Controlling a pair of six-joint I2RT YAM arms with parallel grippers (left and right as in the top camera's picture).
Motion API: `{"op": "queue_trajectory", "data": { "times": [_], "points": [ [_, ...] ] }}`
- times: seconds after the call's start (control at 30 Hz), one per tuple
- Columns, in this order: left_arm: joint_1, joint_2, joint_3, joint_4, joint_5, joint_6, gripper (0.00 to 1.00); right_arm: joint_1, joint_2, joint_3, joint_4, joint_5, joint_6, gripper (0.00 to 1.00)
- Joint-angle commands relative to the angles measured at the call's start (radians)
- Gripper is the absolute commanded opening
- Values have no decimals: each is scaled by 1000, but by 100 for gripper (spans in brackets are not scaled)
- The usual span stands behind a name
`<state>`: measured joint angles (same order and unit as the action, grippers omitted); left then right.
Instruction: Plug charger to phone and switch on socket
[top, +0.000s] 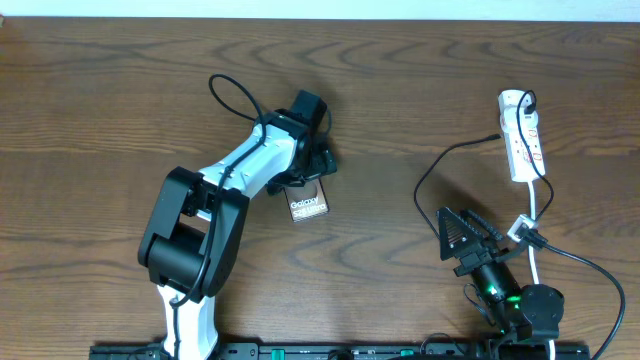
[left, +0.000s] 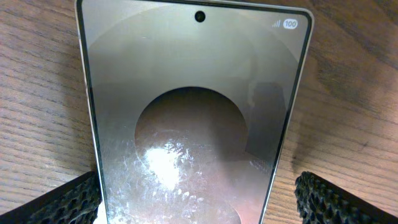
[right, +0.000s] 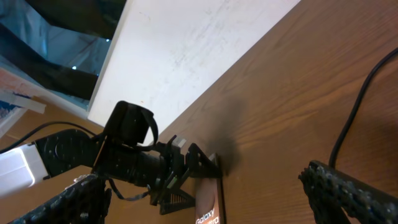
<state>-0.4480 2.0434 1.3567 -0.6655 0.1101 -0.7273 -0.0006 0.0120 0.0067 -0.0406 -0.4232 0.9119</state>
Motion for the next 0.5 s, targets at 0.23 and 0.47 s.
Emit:
{"op": "queue_trajectory", "data": {
  "times": [0.23, 0.47],
  "points": [
    [0, 233, -74, -9, 27, 16, 100, 1, -5, -1, -4, -6, -11, 99],
    [0, 235, -74, -54, 28, 26, 100, 1, -5, -1, -4, -6, -11, 99]
  ]
}}
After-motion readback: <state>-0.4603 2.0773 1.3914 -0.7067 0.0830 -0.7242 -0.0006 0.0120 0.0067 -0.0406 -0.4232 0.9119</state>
